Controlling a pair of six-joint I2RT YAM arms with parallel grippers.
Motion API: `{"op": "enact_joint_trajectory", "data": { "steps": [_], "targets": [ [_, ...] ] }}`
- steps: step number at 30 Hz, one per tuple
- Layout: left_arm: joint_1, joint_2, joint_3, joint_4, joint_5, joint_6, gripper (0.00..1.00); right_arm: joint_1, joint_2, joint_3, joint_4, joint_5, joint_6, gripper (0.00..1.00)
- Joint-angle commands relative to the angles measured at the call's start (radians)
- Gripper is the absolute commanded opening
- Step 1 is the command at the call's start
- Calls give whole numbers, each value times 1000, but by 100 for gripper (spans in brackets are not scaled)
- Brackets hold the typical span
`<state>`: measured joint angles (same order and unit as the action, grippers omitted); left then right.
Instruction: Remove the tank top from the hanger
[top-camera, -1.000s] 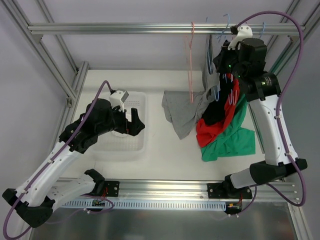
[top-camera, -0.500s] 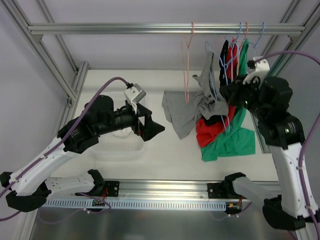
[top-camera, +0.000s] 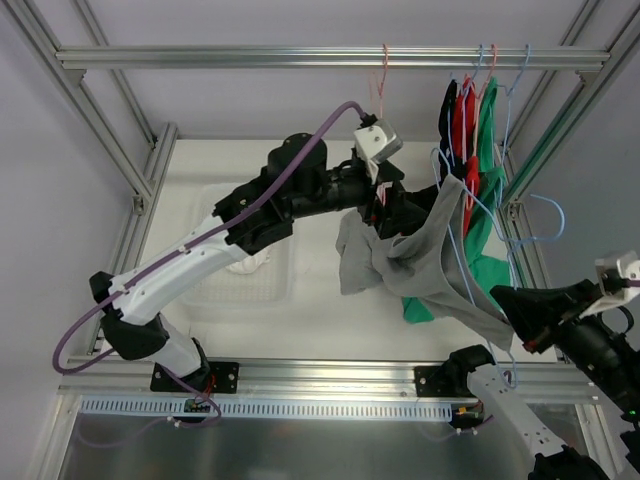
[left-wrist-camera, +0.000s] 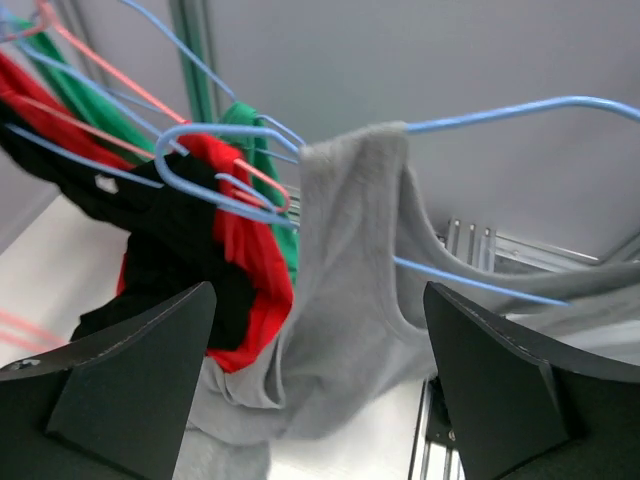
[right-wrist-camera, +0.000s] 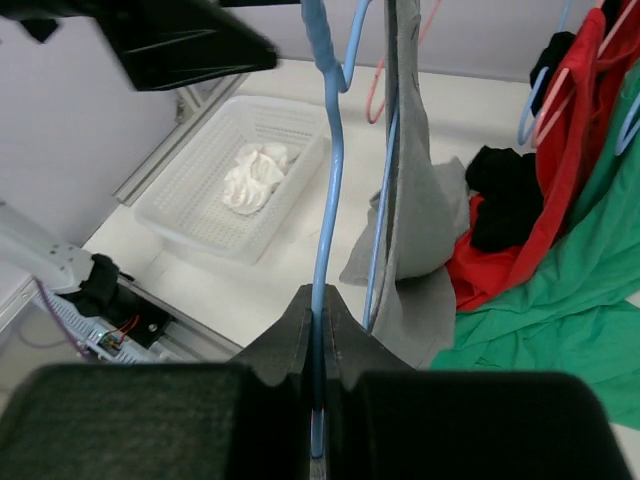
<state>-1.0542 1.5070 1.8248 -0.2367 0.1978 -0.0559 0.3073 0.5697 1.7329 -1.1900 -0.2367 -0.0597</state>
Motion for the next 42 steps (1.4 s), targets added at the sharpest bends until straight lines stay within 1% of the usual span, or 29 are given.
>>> {"op": "enact_joint_trajectory", "data": {
  "steps": [1,3,4,6,7,8,10,12,13,14,15,17,18,19,21,23,24,27,28,31,34,35,36,38,40,41,42],
  "targets": [
    [-9,62,109,53,115,-1,86,-2,19,88,-98,-108,11,0],
    [-10,105,132,57,141,-18,83,-2,22,128,-106,-115,14,0],
    [-10,119,152,59,184,-21,81,-2,22,135,-111,-119,12,0],
    [-12,145,169,66,215,-35,77,-2,27,139,-114,-121,11,0],
    [-13,151,172,68,232,-36,72,-2,29,139,-114,-122,8,0],
    [-13,156,171,69,232,-36,60,-2,30,137,-114,-119,6,0],
    [-15,159,162,73,226,-38,49,-2,30,132,-109,-119,3,0],
    [-15,160,151,74,216,-35,35,-2,30,131,-105,-124,6,0],
    [-15,159,149,74,215,-35,30,-2,30,129,-96,-130,9,0],
    [-15,162,149,76,206,-36,19,-2,29,128,-89,-131,9,0],
    [-15,162,148,76,203,-36,10,-2,27,125,-86,-130,9,0],
    [-15,162,145,79,190,-39,5,0,25,114,-79,-125,9,0],
    [-15,162,140,79,183,-41,0,-2,24,111,-77,-125,9,0],
    [-15,160,136,79,174,-42,0,-2,24,100,-74,-122,9,0],
    [-15,147,111,80,111,-50,0,-2,21,88,-74,-110,0,0],
    [-15,109,81,85,11,-67,0,-2,15,45,-74,-67,-14,0],
    [-15,93,42,83,-135,-90,0,-2,10,25,-74,-58,-18,0],
    [-15,19,-43,86,-357,-131,0,-2,-20,-59,-74,-76,-41,0],
    [-15,6,-56,86,-459,-134,0,-2,-33,-78,-77,-110,-54,0],
    [-13,-14,-87,85,-582,-140,0,-2,-99,-124,-79,-198,-94,0],
    [-9,-13,-94,85,-587,-145,0,0,-148,-110,-91,-263,-114,0],
    [-9,-11,-96,85,-559,-144,0,4,-165,-95,-97,-242,-111,0],
    [-9,-11,-99,85,-528,-139,0,9,-172,-60,-103,-189,-108,0],
    [-10,-22,-116,86,-399,-125,0,21,-186,-30,-92,-156,-107,0],
    [-12,-42,-153,95,-271,-111,0,27,-224,-47,8,-128,-92,0],
    [-12,-51,-192,106,-144,-105,0,26,-241,-71,62,-121,-85,0],
    [-10,-60,-218,123,-85,-105,0,27,-279,-102,173,-124,-81,0]
  ]
}}
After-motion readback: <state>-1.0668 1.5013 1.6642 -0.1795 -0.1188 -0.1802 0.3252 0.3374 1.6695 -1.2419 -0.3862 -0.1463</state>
